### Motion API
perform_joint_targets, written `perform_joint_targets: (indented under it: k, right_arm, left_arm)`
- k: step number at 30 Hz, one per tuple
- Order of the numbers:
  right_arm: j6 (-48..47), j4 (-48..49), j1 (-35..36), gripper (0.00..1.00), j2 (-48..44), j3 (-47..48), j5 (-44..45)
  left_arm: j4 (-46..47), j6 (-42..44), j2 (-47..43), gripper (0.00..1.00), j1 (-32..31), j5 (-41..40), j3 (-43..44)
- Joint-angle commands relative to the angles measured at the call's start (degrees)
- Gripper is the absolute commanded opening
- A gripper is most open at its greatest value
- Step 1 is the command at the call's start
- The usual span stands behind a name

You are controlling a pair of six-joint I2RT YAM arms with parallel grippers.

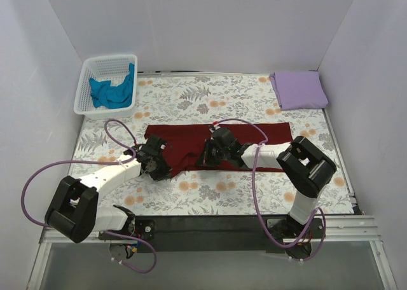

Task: Fold and stack the t-shirts
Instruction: Fold the tshirt

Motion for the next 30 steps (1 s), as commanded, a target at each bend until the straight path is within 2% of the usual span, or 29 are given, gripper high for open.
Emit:
perform_joint_targets:
  k: [1, 12, 22, 30]
  right_arm:
    - [-3.6, 1.5, -0.9, 0.01, -4.6, -0.1, -2.6]
    - [-12.7, -4.4, -4.8, 0.01, -7.1, -0.7, -10.1]
    - [-15.8, -8.3, -5.8, 0.01, -6.9, 0.6, -13.0]
    - [-15.9, -10.0, -8.7, 0.01, -4.5, 4.3, -16.0]
  left_arm:
    - [-3.5, 1.0, -2.3, 0.0, -0.3, -3.3, 2.9]
    - [-6.1, 2.6, -0.9, 0.0, -0.3, -4.6, 4.9]
    - [-8.0, 3.8, -0.6, 0.0, -0.3, -4.4, 6.2]
    - [-10.0, 6.7, 4.3, 0.0, -0.2, -5.1, 12.6]
